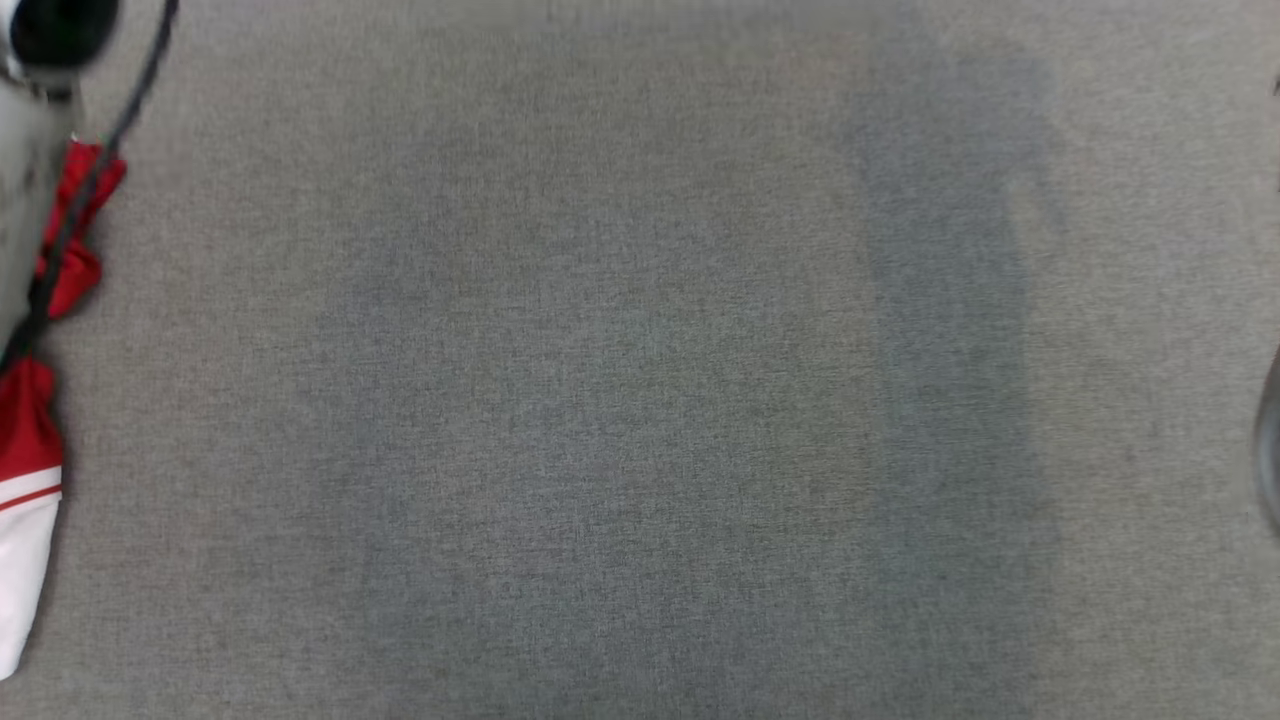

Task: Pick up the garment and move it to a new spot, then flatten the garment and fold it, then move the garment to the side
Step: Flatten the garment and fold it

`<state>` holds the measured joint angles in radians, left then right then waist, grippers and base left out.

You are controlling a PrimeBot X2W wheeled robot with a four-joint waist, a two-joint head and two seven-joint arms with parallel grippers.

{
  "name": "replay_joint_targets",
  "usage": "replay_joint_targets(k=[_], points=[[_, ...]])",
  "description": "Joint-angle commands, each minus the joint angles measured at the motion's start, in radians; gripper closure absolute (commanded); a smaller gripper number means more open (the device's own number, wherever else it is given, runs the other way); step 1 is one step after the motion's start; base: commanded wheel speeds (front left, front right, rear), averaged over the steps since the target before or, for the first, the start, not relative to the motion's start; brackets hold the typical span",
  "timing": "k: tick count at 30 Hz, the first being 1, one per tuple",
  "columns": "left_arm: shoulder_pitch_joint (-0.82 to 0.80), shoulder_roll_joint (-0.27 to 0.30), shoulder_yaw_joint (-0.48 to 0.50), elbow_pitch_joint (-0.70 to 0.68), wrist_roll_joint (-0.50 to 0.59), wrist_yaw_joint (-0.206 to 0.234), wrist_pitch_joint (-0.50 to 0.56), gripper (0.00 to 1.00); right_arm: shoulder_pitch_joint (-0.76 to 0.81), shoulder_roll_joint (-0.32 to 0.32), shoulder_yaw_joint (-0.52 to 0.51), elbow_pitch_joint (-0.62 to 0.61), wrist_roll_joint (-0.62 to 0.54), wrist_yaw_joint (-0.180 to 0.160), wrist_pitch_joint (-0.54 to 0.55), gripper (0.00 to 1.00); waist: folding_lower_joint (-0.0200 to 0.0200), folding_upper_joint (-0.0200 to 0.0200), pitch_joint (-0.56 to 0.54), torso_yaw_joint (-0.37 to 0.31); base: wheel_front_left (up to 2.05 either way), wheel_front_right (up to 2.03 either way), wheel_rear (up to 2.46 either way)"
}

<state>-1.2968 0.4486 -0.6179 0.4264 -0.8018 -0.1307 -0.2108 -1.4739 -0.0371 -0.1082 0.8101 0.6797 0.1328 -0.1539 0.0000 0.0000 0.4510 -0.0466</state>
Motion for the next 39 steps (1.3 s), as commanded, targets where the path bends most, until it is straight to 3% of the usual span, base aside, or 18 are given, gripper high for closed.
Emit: replay_joint_targets(k=[1, 4, 5, 7, 12, 17, 22, 29, 33, 39], points=[[-0.043, -0.002, 0.035, 0.047, 0.020, 0.008, -0.033, 1.00, -0.070, -0.026, 0.000, 0.058, 0.090, -0.004, -0.056, 1.00, 0.0000, 0.0000, 0.029, 0.012, 0.00, 0.00, 0.00], [-0.105, -0.055, 0.104, 0.058, 0.108, 0.010, -0.055, 1.00, -0.165, -0.023, 0.063, 0.172, 0.196, -0.004, -0.104, 1.00, 0.0000, 0.0000, 0.074, 0.008, 0.00, 0.00, 0.00], [-0.089, -0.085, 0.166, 0.016, 0.172, 0.006, -0.054, 1.00, -0.184, -0.023, 0.110, 0.212, 0.221, -0.004, -0.111, 1.00, 0.0000, 0.0000, 0.124, 0.006, 0.00, 0.00, 0.00], [-0.034, -0.113, 0.214, -0.002, 0.193, 0.003, -0.055, 1.00, -0.179, -0.022, 0.116, 0.225, 0.233, -0.003, -0.113, 1.00, 0.0000, 0.0000, 0.179, 0.002, 0.00, 0.00, 0.00], [0.135, -0.148, 0.248, -0.034, 0.163, 0.002, -0.056, 1.00, -0.009, -0.024, 0.094, 0.182, 0.229, -0.003, -0.114, 1.00, 0.0000, 0.0000, 0.281, 0.003, 0.00, 0.00, 0.00], [0.311, -0.177, 0.218, -0.127, 0.106, 0.001, -0.057, 1.00, 0.204, -0.023, 0.105, 0.066, 0.277, -0.004, -0.114, 1.00, 0.0000, 0.0000, 0.262, 0.010, 0.00, 0.00, 0.00], [0.507, -0.132, 0.097, -0.222, 0.106, 0.000, -0.054, 1.00, 0.485, -0.042, 0.154, -0.083, 0.258, -0.006, -0.110, 1.00, 0.0000, 0.0000, 0.171, 0.030, 0.00, 0.00, 0.00], [0.807, -0.069, -0.025, -0.261, 0.060, 0.000, -0.054, 1.00, 0.886, -0.054, 0.164, -0.236, 0.308, -0.006, -0.077, 1.00, 0.0000, 0.0000, -0.069, 0.021, 0.00, 0.00, 0.00], [0.946, -0.040, -0.015, -0.283, 0.062, 0.000, -0.054, 1.00, 1.047, -0.045, 0.158, -0.294, 0.326, -0.006, -0.052, 1.00, 0.0000, 0.0000, -0.179, 0.005, 0.00, 0.00, 0.00], [1.278, -0.036, 0.087, -0.365, 0.058, 0.020, -0.055, 1.00, 1.341, -0.032, 0.132, -0.419, 0.352, -0.006, 0.014, 1.00, 0.0000, 0.0000, -0.355, -0.027, 0.00, 0.00, 0.00]])
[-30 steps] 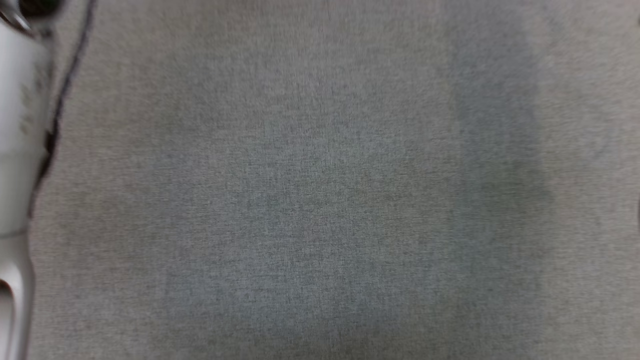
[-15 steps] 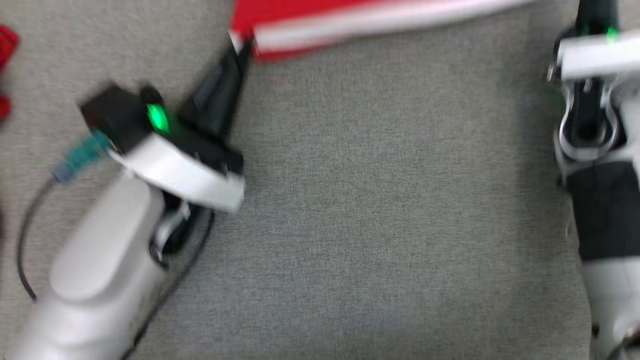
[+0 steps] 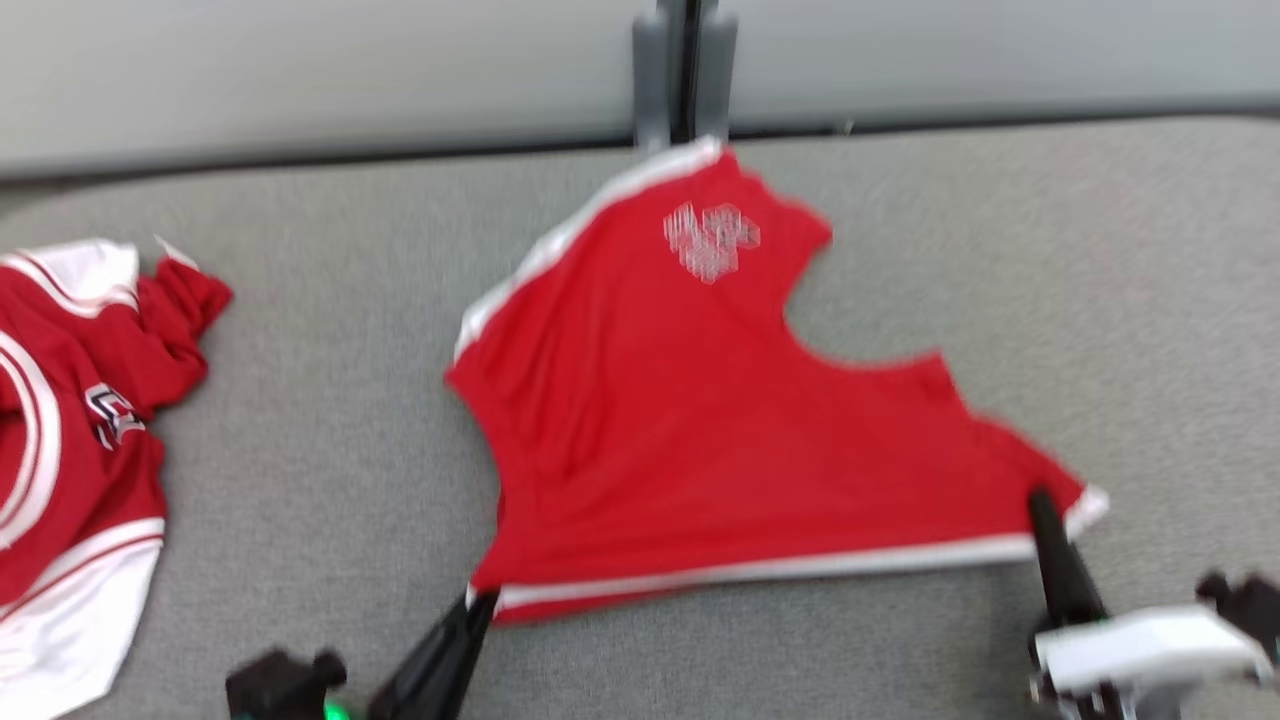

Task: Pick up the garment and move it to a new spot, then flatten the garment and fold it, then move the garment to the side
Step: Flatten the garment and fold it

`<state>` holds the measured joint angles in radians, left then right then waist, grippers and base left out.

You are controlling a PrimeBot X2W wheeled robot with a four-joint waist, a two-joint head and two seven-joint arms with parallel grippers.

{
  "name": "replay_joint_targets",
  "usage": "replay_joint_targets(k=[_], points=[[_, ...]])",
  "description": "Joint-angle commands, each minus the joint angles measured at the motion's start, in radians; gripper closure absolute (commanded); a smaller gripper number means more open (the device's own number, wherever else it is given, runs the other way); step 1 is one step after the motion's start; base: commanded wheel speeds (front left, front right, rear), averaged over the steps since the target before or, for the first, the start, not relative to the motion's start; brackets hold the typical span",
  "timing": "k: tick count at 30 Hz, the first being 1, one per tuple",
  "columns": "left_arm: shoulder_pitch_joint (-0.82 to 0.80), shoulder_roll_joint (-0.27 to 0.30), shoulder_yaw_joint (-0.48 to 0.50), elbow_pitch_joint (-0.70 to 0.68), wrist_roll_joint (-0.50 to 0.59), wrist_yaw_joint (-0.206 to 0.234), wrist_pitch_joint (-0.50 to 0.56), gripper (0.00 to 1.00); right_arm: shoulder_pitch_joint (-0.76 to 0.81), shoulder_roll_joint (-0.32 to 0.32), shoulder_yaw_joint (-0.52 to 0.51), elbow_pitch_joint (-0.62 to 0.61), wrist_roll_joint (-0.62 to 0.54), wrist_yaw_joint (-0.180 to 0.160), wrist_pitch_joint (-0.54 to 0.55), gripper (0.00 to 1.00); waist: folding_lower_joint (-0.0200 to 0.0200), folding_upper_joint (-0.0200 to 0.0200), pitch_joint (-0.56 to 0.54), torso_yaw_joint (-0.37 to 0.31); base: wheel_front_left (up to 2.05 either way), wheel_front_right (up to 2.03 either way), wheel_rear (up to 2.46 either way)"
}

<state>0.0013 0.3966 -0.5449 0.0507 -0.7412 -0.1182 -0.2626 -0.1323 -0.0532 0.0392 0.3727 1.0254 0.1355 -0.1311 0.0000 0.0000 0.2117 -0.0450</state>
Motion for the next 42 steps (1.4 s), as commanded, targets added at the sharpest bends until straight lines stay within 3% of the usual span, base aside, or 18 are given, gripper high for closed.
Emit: replay_joint_targets(k=[1, 8, 14, 18, 20, 31, 42], points=[[0.033, 0.011, 0.026, -0.009, -0.009, 0.018, -0.003, 1.00, 0.041, -0.014, -0.025, -0.015, 0.009, -0.008, 0.002, 1.00, 0.0000, 0.0000, -0.135, -0.029, 0.00, 0.00, 0.00], [0.236, -0.016, 0.040, -0.152, -0.042, 0.054, -0.005, 1.00, 0.270, -0.007, -0.146, -0.248, 0.025, -0.008, 0.074, 1.00, 0.0000, 0.0000, -0.162, 0.008, 0.00, 0.00, 0.00], [0.182, -0.047, 0.025, -0.187, -0.077, 0.031, 0.014, 1.00, 0.205, -0.005, -0.164, -0.300, 0.003, -0.007, 0.106, 1.00, 0.0000, 0.0000, -0.079, 0.067, 0.00, 0.00, 0.00], [0.113, -0.064, 0.006, -0.161, -0.104, 0.015, 0.048, 1.00, 0.080, -0.002, -0.148, -0.257, -0.064, -0.007, 0.148, 1.00, 0.0000, 0.0000, -0.013, 0.109, 0.00, 0.00, 0.00], [0.069, -0.044, -0.003, -0.133, -0.055, 0.022, 0.064, 1.00, 0.003, -0.002, -0.138, -0.223, -0.102, -0.006, 0.179, 1.00, 0.0000, 0.0000, 0.008, 0.128, 0.00, 0.00, 0.00], [-0.070, -0.119, -0.037, -0.103, -0.076, 0.014, 0.109, 1.00, -0.394, -0.002, -0.199, 0.046, -0.360, -0.005, 0.327, 1.00, 0.0000, 0.0000, 0.064, 0.249, 0.00, 0.00, 0.00], [-0.175, -0.158, -0.073, -0.022, -0.141, -0.004, 0.163, 1.00, -0.558, -0.002, -0.230, 0.211, -0.577, -0.005, 0.434, 1.00, 0.0000, 0.0000, 0.077, 0.272, 0.00, 0.00, 0.00]])
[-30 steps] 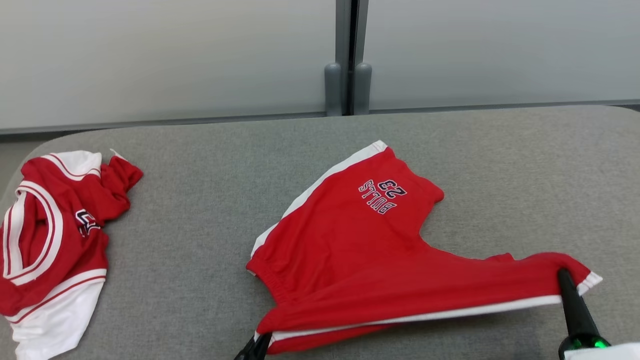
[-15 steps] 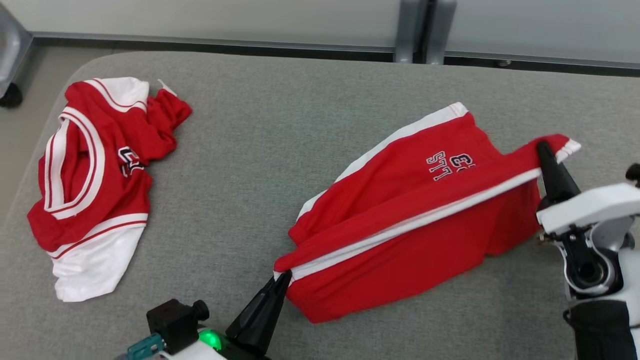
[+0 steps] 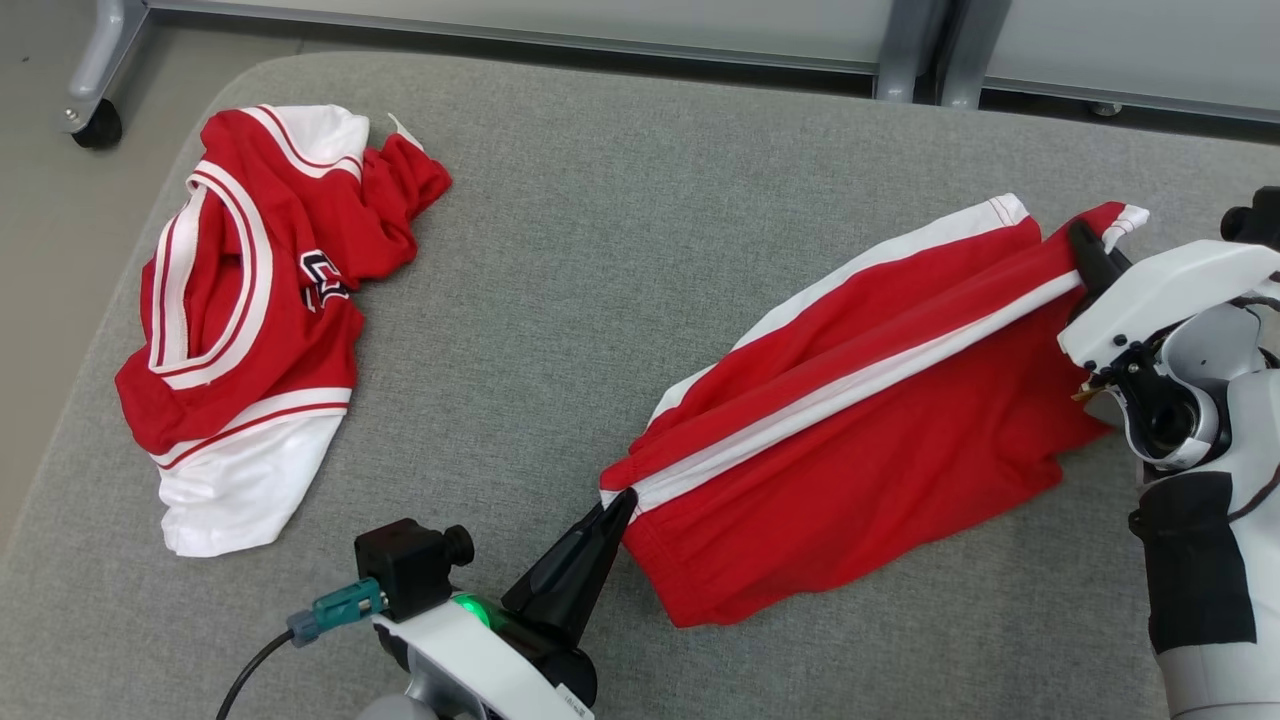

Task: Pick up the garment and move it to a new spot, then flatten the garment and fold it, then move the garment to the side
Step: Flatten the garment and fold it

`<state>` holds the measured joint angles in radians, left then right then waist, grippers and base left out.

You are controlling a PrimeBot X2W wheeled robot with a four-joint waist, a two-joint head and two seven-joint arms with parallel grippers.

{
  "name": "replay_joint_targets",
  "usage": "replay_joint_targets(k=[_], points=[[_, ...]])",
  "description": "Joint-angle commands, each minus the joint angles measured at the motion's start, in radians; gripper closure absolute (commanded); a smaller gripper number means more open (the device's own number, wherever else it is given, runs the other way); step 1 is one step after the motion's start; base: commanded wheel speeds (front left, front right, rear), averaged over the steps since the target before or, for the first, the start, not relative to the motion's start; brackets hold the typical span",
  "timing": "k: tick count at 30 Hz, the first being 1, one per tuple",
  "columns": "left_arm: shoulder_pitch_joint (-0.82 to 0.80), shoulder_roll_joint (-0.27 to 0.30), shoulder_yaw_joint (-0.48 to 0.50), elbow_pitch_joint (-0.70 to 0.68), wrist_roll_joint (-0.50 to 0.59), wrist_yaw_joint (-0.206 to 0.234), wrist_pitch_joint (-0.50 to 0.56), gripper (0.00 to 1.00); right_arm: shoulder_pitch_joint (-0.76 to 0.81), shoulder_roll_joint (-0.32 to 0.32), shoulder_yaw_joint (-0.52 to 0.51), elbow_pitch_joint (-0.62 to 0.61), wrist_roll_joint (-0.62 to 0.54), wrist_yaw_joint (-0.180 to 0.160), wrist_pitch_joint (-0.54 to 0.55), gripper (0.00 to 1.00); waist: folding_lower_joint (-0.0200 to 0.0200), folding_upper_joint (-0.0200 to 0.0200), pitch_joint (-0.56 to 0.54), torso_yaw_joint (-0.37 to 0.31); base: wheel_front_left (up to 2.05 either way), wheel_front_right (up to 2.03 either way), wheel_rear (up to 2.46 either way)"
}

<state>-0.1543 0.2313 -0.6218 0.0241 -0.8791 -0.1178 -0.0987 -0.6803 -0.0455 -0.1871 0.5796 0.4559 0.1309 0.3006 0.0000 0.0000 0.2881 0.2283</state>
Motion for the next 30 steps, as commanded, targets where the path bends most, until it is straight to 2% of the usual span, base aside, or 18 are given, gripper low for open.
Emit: replay_joint_targets(k=[1, 11, 12, 13, 14, 15, 16, 25, 28, 30], points=[[-0.022, 0.008, 0.004, 0.010, -0.007, -0.005, -0.001, 1.00, -0.016, -0.010, -0.004, 0.010, -0.022, 0.000, 0.011, 1.00, 0.0000, 0.0000, 0.002, -0.003, 0.00, 0.00, 0.00], [-0.052, -0.005, 0.004, 0.063, -0.050, -0.006, 0.016, 1.00, -0.075, -0.009, 0.036, 0.028, -0.122, 0.000, 0.099, 1.00, 0.0000, 0.0000, 0.035, -0.001, 0.00, 0.00, 0.00], [-0.057, -0.009, 0.005, 0.069, -0.056, -0.004, 0.020, 0.91, -0.080, -0.009, 0.039, 0.028, -0.123, 0.000, 0.104, 1.00, 0.0000, 0.0000, 0.039, 0.000, 0.00, 0.00, 0.00], [-0.064, -0.012, 0.006, 0.075, -0.059, -0.001, 0.026, 0.82, -0.086, -0.009, 0.045, 0.028, -0.123, 0.000, 0.112, 0.78, 0.0000, 0.0000, 0.043, 0.002, 0.00, 0.00, 0.00], [-0.080, -0.017, 0.011, 0.085, -0.060, 0.002, 0.024, 0.53, -0.097, -0.008, 0.065, 0.020, -0.114, 0.000, 0.119, 0.12, 0.0000, 0.0000, 0.051, 0.004, 0.00, 0.00, 0.00], [-0.085, -0.024, 0.018, 0.091, -0.063, 0.007, 0.017, 0.04, -0.098, -0.008, 0.074, 0.014, -0.109, 0.000, 0.114, 0.00, 0.0000, 0.0000, 0.054, 0.005, 0.00, 0.00, 0.00], [-0.088, -0.029, 0.024, 0.098, -0.066, 0.014, 0.014, 0.00, -0.099, -0.008, 0.078, 0.010, -0.099, 0.000, 0.108, 0.00, 0.0000, 0.0000, 0.057, 0.006, 0.00, 0.00, 0.00], [-0.107, -0.039, 0.078, 0.126, -0.061, 0.057, -0.045, 0.00, -0.105, -0.009, 0.099, -0.031, -0.035, 0.000, -0.033, 0.00, 0.0000, 0.0000, 0.070, 0.000, 0.00, 0.00, 0.00], [-0.100, -0.034, 0.089, 0.128, -0.037, 0.066, -0.084, 0.00, -0.089, -0.013, 0.115, -0.035, -0.065, 0.000, -0.077, 0.00, 0.0000, 0.0000, 0.062, -0.010, 0.00, 0.00, 0.00], [-0.090, -0.022, 0.100, 0.120, 0.004, 0.077, -0.120, 0.00, -0.067, -0.053, 0.170, -0.047, -0.123, 0.000, -0.102, 0.00, 0.0000, 0.0000, 0.054, -0.016, 0.00, 0.00, 0.00]])
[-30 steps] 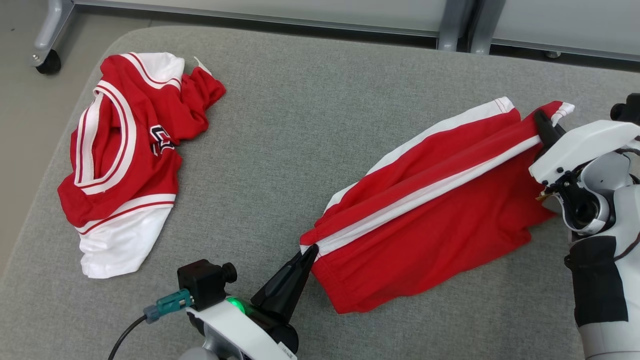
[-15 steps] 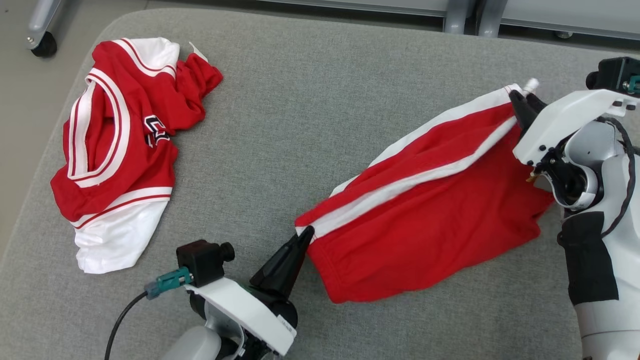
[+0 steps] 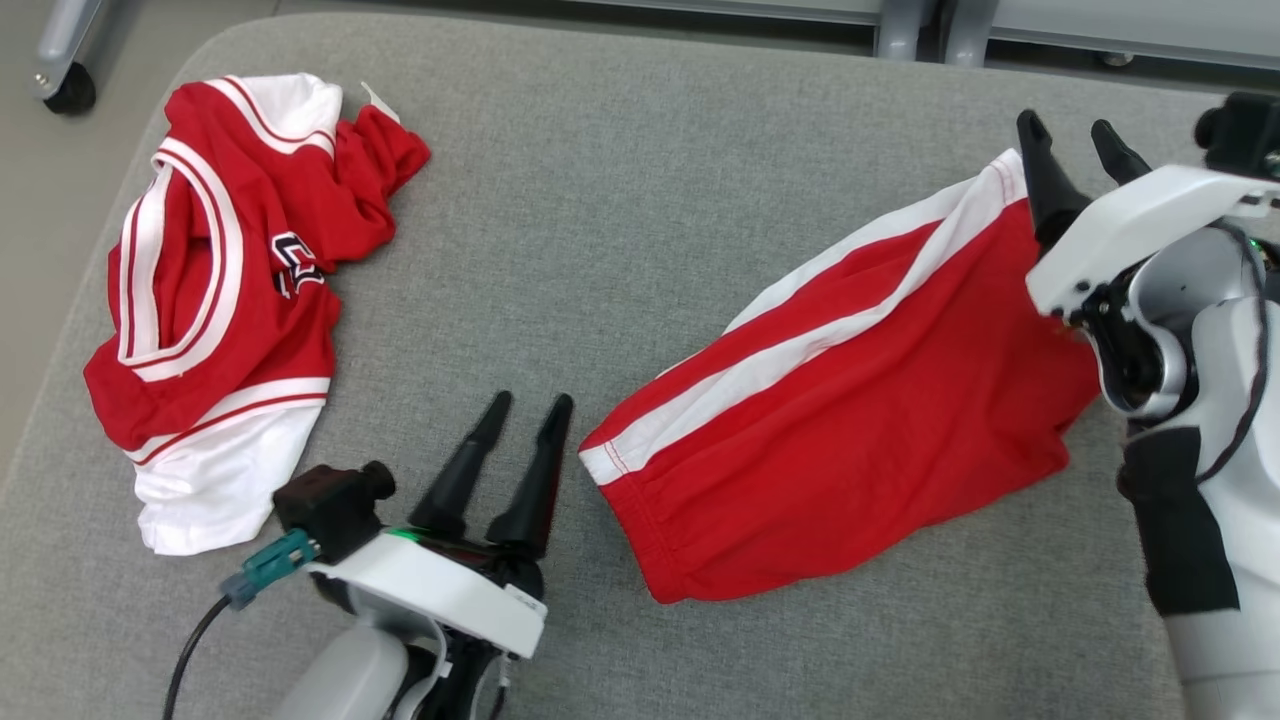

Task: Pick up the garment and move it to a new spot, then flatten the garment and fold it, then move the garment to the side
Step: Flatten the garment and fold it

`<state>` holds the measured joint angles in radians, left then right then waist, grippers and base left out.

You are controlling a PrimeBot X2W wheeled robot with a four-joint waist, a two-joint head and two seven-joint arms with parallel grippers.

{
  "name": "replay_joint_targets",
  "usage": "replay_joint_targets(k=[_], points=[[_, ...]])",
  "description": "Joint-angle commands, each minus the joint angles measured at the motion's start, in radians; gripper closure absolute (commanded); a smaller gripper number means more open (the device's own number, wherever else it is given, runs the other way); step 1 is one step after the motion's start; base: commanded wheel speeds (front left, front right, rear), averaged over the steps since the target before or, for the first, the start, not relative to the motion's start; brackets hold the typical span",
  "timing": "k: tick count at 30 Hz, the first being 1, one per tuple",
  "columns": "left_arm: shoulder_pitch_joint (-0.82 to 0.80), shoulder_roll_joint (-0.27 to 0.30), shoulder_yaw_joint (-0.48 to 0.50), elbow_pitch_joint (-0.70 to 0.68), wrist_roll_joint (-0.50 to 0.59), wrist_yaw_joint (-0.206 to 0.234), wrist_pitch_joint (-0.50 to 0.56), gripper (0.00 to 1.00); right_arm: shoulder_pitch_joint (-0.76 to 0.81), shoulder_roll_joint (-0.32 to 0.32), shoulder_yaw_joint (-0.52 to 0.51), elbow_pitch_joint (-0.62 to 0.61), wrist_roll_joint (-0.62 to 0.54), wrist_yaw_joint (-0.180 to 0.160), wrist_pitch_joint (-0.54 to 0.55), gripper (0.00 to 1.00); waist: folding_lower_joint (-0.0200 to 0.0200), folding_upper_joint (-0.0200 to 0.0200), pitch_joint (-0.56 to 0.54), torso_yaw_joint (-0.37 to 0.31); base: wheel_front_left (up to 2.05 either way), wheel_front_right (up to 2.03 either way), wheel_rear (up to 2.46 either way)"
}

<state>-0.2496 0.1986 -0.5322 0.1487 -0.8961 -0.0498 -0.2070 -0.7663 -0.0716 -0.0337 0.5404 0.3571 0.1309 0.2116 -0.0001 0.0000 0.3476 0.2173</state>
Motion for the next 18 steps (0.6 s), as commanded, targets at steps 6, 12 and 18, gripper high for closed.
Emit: replay_joint_targets(k=[6, 12, 18], points=[[0.078, 0.011, 0.106, -0.081, 0.197, 0.052, -0.059, 0.00, 0.091, -0.161, 0.214, -0.005, -0.182, 0.000, 0.011, 0.00, 0.0001, 0.0000, -0.033, -0.016, 0.00, 0.00, 0.00], [0.173, -0.050, 0.202, -0.140, 0.325, 0.022, -0.057, 0.00, 0.104, -0.216, 0.258, 0.015, -0.215, 0.000, 0.088, 0.00, 0.0001, 0.0000, -0.026, -0.002, 0.00, 0.00, 0.00], [0.206, -0.113, 0.260, -0.158, 0.407, -0.031, -0.057, 0.00, 0.081, -0.232, 0.224, 0.056, -0.274, 0.000, 0.155, 0.00, 0.0001, 0.0000, 0.008, 0.038, 0.00, 0.00, 0.00]])
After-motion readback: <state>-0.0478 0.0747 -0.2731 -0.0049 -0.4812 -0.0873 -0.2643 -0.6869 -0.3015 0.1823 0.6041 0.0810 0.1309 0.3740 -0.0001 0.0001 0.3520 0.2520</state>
